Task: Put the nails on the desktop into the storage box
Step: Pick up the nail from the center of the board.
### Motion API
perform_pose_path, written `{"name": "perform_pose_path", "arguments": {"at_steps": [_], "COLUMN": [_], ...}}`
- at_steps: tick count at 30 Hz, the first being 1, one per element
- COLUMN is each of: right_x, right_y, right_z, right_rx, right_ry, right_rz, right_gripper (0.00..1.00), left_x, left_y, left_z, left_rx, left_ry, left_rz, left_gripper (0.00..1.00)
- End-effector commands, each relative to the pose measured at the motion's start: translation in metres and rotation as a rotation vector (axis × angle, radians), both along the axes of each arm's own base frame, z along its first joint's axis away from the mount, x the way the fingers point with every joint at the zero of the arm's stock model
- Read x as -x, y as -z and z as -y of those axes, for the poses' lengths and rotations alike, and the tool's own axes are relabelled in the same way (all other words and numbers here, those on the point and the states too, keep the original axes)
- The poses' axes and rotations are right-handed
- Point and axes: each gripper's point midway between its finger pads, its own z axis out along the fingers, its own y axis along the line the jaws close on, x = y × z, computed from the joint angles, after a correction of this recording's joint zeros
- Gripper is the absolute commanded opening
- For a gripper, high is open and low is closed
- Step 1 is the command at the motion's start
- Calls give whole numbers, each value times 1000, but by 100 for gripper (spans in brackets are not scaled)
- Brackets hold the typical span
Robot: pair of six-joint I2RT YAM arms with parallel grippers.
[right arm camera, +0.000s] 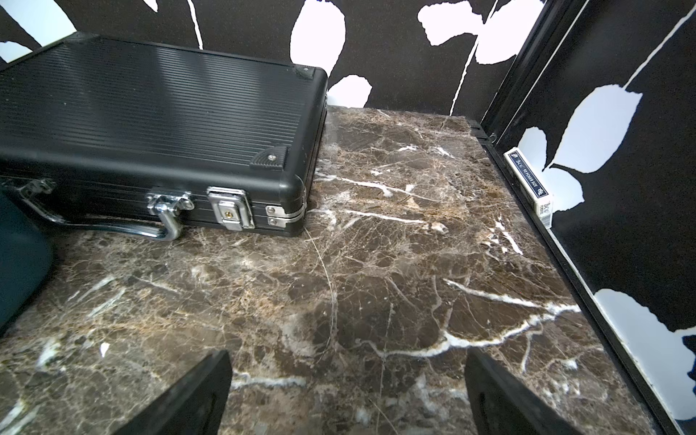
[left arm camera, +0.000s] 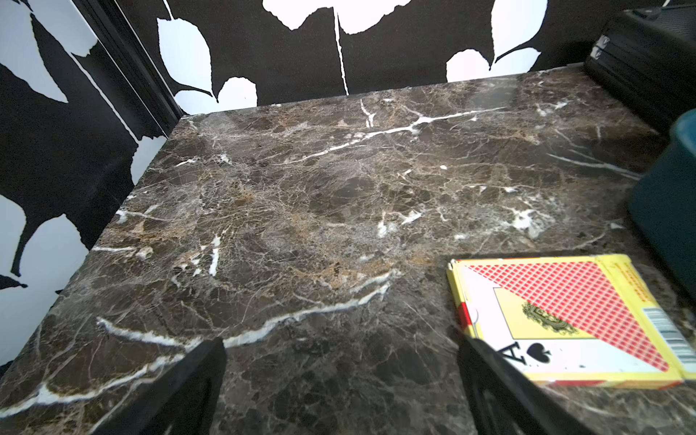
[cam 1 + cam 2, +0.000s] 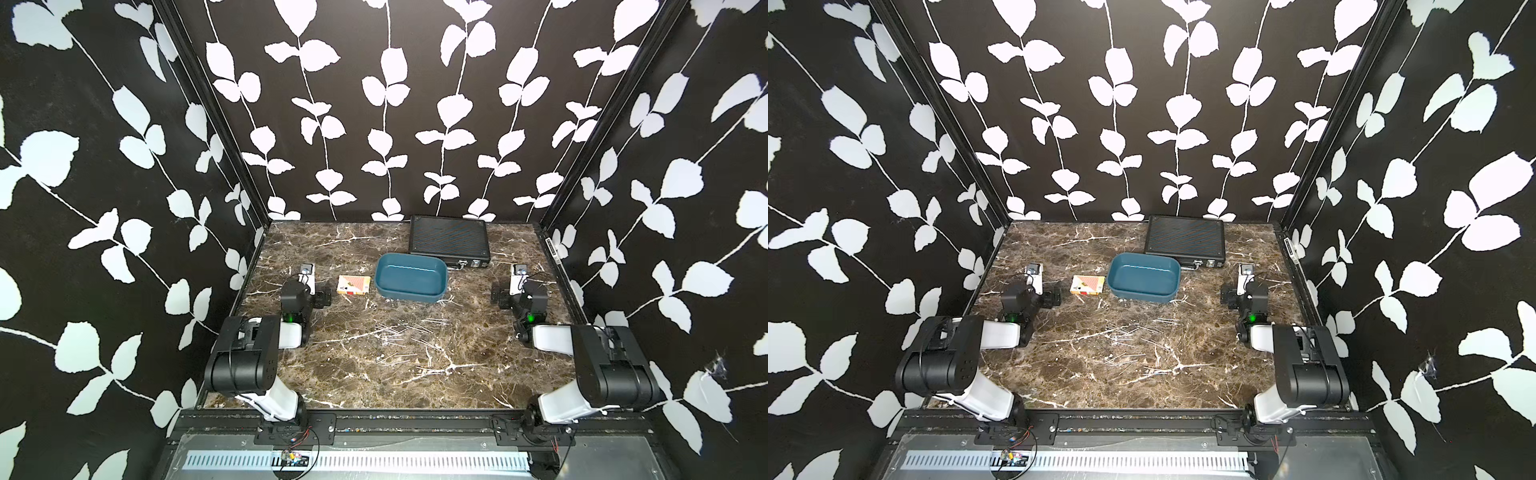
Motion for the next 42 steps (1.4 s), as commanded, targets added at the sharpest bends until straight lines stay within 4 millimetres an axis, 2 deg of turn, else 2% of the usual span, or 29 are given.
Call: {"name": "perform_pose_path", "arguments": {"at_steps": [1, 18, 22, 23, 25, 28, 32, 37, 40, 42], "right_x": [3, 3, -2, 1, 0, 4, 9, 23, 39, 55], "right_y": [2, 2, -12, -9, -17, -34, -59, -78, -88, -90], "right_z": [-1, -1, 14, 16, 15, 7, -12, -54, -81, -97], "right_rx": [5, 5, 10, 14, -3, -44, -170, -358, -439, -428], "right_ry": [0, 0, 93, 104, 103, 71, 14, -145, -249, -299], "right_rz": [7, 5, -14, -77, -102, -161, -267, -436, -493, -526], "right_gripper": [99, 99, 99, 99, 99, 99, 99, 99, 99, 100], "left_x": [4, 3, 2, 1, -3, -3, -2, 4, 10, 19], "left_y": [-6, -6, -8, -9, -19, -32, -50, -54, -59, -62], "left_z": [0, 0, -2, -5, -11, -40, -33, -12, 12, 25], "left_rx": [-10, -11, -11, -14, -13, 0, 106, 350, 468, 513], "left_ry": [1, -1, -10, -32, -71, -261, -262, -296, -241, -213], "left_rz": [15, 15, 9, 3, 0, -146, -187, -361, -458, -508], "left_gripper": [99, 99, 99, 98, 99, 99, 99, 99, 99, 99]}}
